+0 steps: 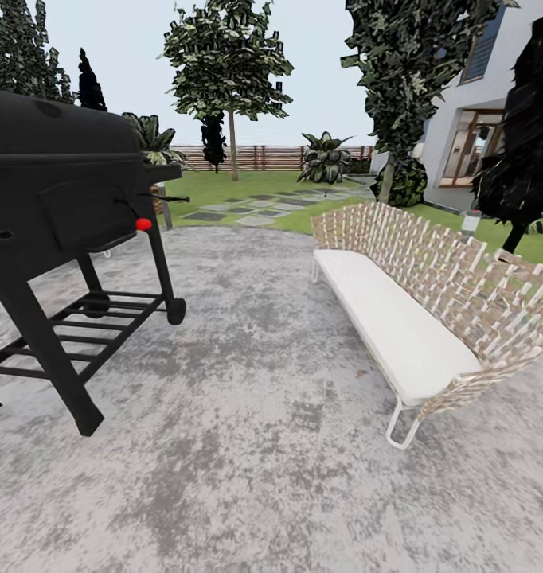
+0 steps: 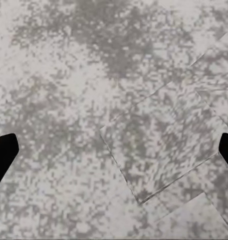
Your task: In the garden, pick up the pesticide atomizer on the floor and spray pesticide onto both trees until each tree trunk is fully covered.
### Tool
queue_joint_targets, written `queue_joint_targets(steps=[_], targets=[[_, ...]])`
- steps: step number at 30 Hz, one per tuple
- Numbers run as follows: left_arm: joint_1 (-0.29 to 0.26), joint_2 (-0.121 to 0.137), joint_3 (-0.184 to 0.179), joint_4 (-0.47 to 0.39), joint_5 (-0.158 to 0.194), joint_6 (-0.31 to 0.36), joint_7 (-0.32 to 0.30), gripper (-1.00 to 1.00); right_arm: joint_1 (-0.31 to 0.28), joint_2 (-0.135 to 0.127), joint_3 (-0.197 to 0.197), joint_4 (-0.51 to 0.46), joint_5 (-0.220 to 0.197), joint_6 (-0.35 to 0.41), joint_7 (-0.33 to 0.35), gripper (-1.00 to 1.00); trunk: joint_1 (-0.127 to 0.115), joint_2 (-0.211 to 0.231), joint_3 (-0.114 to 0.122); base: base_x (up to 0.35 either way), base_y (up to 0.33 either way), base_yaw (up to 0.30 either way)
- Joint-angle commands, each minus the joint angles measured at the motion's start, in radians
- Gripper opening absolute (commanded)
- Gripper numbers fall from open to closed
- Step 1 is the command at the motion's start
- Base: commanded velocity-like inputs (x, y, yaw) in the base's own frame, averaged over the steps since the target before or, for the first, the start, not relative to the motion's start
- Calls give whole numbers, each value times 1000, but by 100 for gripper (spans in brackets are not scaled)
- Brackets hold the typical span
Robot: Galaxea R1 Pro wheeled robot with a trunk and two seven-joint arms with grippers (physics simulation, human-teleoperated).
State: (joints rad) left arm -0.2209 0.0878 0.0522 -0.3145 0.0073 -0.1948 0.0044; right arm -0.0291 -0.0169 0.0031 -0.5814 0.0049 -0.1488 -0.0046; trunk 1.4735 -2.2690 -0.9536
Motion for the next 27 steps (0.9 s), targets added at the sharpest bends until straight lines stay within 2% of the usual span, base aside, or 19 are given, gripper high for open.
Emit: queue_joint_targets(steps=[1,27], targets=[[0,0,0,0,0,0,0,100,0,0,0,0,0,0,0,100,0,0,0,340,6,0],[0,0,0,0,0,0,0,100,0,0,0,0,1,0,0,100,0,0,0,340,10,0]])
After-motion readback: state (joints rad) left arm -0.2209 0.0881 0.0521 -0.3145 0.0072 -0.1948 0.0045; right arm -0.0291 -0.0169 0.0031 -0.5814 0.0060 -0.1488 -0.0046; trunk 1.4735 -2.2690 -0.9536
